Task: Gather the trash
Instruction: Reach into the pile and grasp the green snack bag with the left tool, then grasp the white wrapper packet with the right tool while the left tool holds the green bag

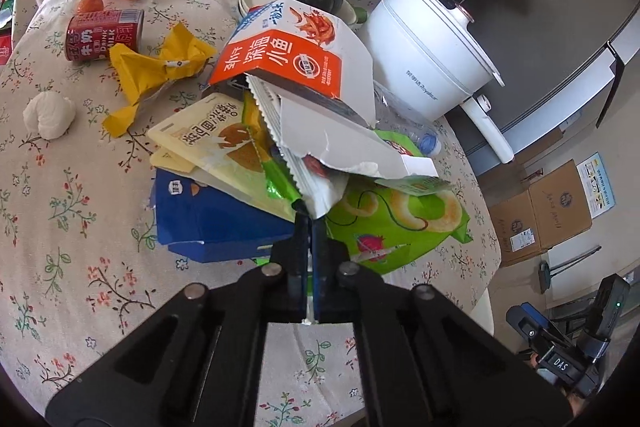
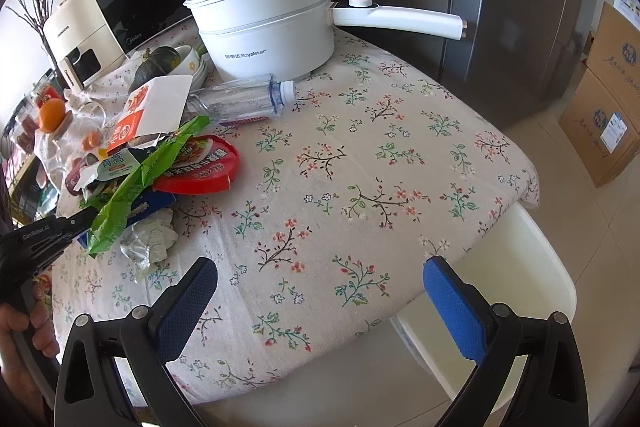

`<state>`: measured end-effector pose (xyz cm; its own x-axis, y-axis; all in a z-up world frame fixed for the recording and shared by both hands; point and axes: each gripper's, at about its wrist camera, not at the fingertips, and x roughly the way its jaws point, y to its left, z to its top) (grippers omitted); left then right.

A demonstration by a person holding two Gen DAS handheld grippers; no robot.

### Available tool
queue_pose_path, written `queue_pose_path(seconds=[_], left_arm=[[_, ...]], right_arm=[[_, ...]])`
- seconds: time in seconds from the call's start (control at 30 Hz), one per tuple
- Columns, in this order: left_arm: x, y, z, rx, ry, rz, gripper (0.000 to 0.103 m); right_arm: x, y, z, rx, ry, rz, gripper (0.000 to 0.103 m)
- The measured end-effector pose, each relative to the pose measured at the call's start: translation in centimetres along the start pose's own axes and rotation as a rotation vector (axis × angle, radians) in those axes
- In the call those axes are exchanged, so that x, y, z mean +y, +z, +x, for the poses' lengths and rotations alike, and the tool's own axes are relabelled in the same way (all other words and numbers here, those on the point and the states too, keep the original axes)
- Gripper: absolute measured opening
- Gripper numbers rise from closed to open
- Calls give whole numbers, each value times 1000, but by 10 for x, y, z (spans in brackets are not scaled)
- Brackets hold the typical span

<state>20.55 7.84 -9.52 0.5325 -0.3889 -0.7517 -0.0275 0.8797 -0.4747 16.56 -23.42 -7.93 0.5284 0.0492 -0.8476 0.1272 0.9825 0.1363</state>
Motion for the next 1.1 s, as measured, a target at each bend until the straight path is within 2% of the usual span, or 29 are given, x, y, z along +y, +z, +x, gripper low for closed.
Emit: queue_pose_path(seconds=[0.37, 0.63, 0.8, 1.1], left_arm=[[-17, -12, -58, -73, -65, 97, 0], [-13, -22, -95, -151, -5, 170, 0], [5, -24, -115, -216, 77, 175, 0], [30, -27, -152, -313, 127, 150, 0]], right_arm=[[7, -1, -14, -31, 20, 19, 103], [35, -6, -22, -52, 67, -12, 103], [49, -12, -9, -13, 91, -18, 103], [76, -30, 35, 141, 209, 20, 103]])
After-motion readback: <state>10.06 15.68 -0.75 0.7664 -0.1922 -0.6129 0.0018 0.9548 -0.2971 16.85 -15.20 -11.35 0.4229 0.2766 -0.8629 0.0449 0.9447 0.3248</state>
